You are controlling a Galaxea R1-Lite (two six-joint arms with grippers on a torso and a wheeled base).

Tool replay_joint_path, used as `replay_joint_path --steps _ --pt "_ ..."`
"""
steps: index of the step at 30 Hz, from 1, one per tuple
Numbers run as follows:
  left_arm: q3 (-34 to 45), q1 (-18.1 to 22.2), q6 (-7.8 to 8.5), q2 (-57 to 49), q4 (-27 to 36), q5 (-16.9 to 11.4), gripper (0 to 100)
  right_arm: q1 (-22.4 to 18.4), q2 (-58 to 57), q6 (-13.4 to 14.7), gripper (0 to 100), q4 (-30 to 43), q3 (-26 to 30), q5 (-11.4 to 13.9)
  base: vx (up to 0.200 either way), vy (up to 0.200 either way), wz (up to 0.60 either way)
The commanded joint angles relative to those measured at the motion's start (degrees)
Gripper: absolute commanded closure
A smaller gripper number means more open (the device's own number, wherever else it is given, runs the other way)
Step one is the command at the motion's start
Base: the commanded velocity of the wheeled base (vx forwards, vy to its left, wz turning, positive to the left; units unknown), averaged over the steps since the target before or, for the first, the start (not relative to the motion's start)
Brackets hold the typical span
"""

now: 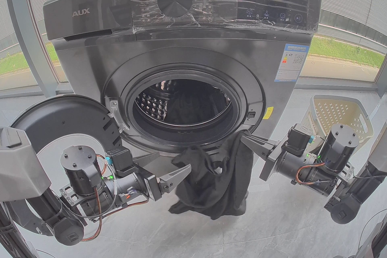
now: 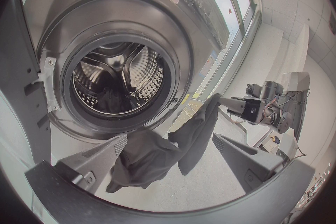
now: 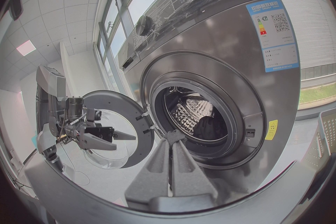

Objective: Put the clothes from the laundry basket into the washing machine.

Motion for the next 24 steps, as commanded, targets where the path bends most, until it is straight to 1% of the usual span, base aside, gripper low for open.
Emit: replay_joint_path --steps 1,8,11,12,13,14,17,21,22,23,24 --pt "0.5 0.2 -0.01 1.8 0.0 0.0 0 0.3 -0.5 0.1 100 -0.1 -0.6 0.1 0.000 0.000 0.00" --pt "1.2 -0.3 0.52 4.2 0.0 -0.1 0 0.3 -0.7 0.1 100 -0.1 -0.8 0.1 0.000 0.000 0.00" --pt "1.3 -0.1 1.58 5.8 0.0 -0.1 0 0.3 -0.9 0.1 100 -0.1 -1.4 0.1 0.000 0.000 0.00" --pt "1.3 -0.1 1.58 5.8 0.0 -0.1 0 0.3 -0.9 0.1 100 -0.1 -1.4 0.1 0.000 0.000 0.00" --pt "1.3 0.0 2.45 6.7 0.0 -0.1 0 0.3 -1.1 0.1 100 -0.1 -1.4 0.1 0.000 0.000 0.00" --pt "1.2 0.0 2.81 7.3 0.0 -0.1 0 0.3 -1.2 0.1 100 -0.1 -1.4 0.1 0.000 0.000 0.00" --pt "0.9 0.1 3.42 8.7 0.0 -0.1 0 0.3 -1.2 0.1 100 -0.1 -1.4 0.1 0.000 0.000 0.00" --pt "0.3 0.2 3.60 10.7 0.0 -0.3 0 0.3 -1.3 0.1 100 -0.1 -1.4 0.1 0.000 0.000 0.00" --pt "-0.2 0.6 3.95 11.5 0.0 -0.3 0 0.4 -1.7 0.1 100 0.0 -1.4 0.1 0.000 0.000 0.00" --pt "-0.5 0.8 4.74 11.9 0.0 -0.3 0 0.5 -2.1 0.1 100 0.0 -1.3 0.1 0.000 0.000 0.00" --pt "-0.6 0.9 5.18 12.1 0.0 -0.3 0 0.6 -2.2 0.1 100 0.0 -1.3 0.1 0.000 0.000 0.00"
